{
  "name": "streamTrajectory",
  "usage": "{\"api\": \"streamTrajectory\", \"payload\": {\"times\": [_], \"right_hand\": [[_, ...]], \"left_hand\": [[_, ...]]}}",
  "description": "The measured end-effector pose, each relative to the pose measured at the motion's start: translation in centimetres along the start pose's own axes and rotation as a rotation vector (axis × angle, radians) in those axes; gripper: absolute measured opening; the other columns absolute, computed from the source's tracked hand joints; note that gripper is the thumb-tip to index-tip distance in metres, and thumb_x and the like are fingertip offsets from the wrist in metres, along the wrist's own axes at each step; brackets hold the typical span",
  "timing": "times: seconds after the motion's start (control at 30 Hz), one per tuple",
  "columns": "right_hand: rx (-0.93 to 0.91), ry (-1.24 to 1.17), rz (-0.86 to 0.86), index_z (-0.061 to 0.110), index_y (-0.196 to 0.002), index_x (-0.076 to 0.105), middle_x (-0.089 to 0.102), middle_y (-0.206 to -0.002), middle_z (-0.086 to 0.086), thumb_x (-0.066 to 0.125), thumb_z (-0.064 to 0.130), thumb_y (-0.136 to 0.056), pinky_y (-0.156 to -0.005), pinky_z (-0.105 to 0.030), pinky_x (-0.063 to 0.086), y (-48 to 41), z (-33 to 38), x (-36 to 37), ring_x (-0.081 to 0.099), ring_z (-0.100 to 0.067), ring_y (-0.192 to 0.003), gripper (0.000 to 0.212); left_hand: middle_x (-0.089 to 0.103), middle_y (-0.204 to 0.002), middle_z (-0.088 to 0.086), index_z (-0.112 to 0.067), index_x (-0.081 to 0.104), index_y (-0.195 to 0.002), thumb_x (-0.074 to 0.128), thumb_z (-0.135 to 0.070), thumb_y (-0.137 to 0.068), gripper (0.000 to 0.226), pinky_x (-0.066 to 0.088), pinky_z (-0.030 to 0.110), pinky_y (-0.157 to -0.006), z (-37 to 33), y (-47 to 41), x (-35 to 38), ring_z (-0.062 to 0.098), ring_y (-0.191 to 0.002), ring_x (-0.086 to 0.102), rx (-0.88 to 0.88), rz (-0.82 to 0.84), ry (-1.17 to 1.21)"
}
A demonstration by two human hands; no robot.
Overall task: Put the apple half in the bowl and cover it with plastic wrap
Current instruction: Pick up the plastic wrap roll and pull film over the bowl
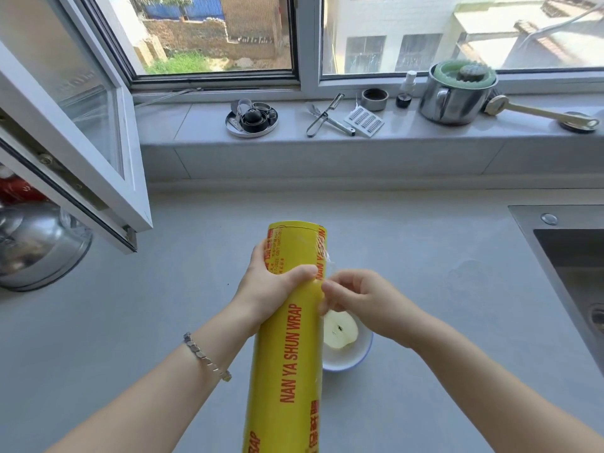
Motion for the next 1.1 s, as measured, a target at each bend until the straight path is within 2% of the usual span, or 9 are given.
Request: {"api": "streamTrajectory", "payload": {"times": [0.17,0.37,0.5,0.6,0.7,0.83,0.93,1.03,1.1], "right_hand": [[0.014,-0.162,-0.133,0.014,-0.068,0.046,0.048,-0.054,0.0,0.037,0.025,-0.096,-0.054,-0.022,0.047,-0.4,-0.3,0.3,0.049,-0.004,-0.041,0.031],[0.123,-0.059,0.062,0.014,-0.068,0.061,0.059,-0.054,0.006,0.071,0.024,-0.076,-0.052,-0.016,0.047,0.4,-0.7,0.5,0.055,-0.003,-0.046,0.016],[0.1,0.111,0.036,0.021,-0.057,0.059,0.056,-0.058,0.005,0.059,0.035,-0.084,-0.064,-0.024,0.045,0.6,-1.1,0.2,0.052,-0.011,-0.057,0.03],[-0.016,-0.023,-0.036,0.017,-0.06,0.053,0.057,-0.058,0.002,0.045,0.027,-0.093,-0.062,-0.02,0.044,0.6,-0.1,0.4,0.05,-0.01,-0.057,0.036],[-0.071,-0.218,-0.157,0.016,-0.06,0.045,0.054,-0.041,0.007,0.037,0.022,-0.095,-0.049,-0.013,0.04,0.3,0.4,-0.5,0.046,-0.003,-0.041,0.037],[-0.04,-0.389,-0.245,0.011,-0.073,0.049,0.046,-0.037,0.01,0.035,0.027,-0.096,-0.045,-0.018,0.042,-0.2,0.6,-2.2,0.042,-0.003,-0.036,0.031],[0.025,-0.452,-0.231,0.015,-0.076,0.049,0.042,-0.033,0.012,0.033,0.029,-0.096,-0.04,-0.015,0.04,-0.6,0.1,-2.4,0.037,-0.002,-0.032,0.029],[0.161,-0.599,-0.126,0.014,-0.076,0.041,0.036,-0.037,0.01,0.035,0.037,-0.095,-0.033,-0.014,0.03,-0.7,-1.2,-1.2,0.03,-0.004,-0.031,0.03],[0.23,-0.626,-0.004,0.014,-0.075,0.044,0.036,-0.045,0.008,0.05,0.041,-0.085,-0.035,-0.012,0.03,-0.2,-2.0,-0.3,0.03,-0.003,-0.035,0.029]], "left_hand": [[0.057,-0.119,0.003,-0.033,0.028,-0.138,0.079,-0.042,-0.062,0.091,0.056,0.044,-0.079,0.0,-0.2,0.4,0.025,-0.095,0.064,-0.029,-0.01,0.072],[0.057,-0.119,0.004,-0.032,0.029,-0.138,0.077,-0.037,-0.067,0.086,0.055,0.046,-0.082,0.4,-0.5,0.9,0.027,-0.096,0.063,-0.068,-0.013,0.081],[0.058,-0.116,0.004,-0.031,0.029,-0.137,0.077,-0.035,-0.068,0.085,0.056,0.044,-0.08,0.1,-0.8,0.5,0.027,-0.094,0.064,-0.068,-0.051,0.116],[0.059,-0.116,0.005,-0.029,0.032,-0.136,0.077,-0.036,-0.067,0.083,0.057,0.043,-0.077,0.0,-1.1,0.4,0.028,-0.093,0.065,-0.092,-0.051,0.165],[0.069,-0.108,0.011,-0.015,0.05,-0.127,0.079,-0.047,-0.061,0.079,0.058,0.036,-0.069,-0.1,-0.5,1.6,0.026,-0.086,0.07,-0.142,0.158,0.276],[0.073,-0.096,0.017,-0.009,0.07,-0.102,0.088,-0.049,-0.036,0.079,0.058,0.038,-0.064,0.7,1.7,4.0,0.029,-0.079,0.072,-0.257,0.545,0.589],[0.072,-0.093,0.017,-0.008,0.062,-0.111,0.088,-0.044,-0.036,0.088,0.058,0.038,-0.062,1.6,1.9,4.7,0.03,-0.075,0.071,-0.258,0.549,0.653],[0.072,-0.089,0.015,-0.008,0.058,-0.114,0.07,-0.045,-0.06,0.066,0.058,0.036,-0.064,1.5,1.0,4.3,0.027,-0.071,0.069,-0.239,0.478,0.568],[0.072,-0.088,0.014,-0.01,0.059,-0.113,0.062,-0.045,-0.066,0.059,0.058,0.036,-0.064,1.6,0.3,3.8,0.027,-0.07,0.069,-0.245,0.444,0.513]]}}
Point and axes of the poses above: each hand's wrist, its own y-axis away from the middle knuckle, its own x-axis out of the palm, z = x × y, the point moved 8 cm from there along -y, towards the middle knuckle
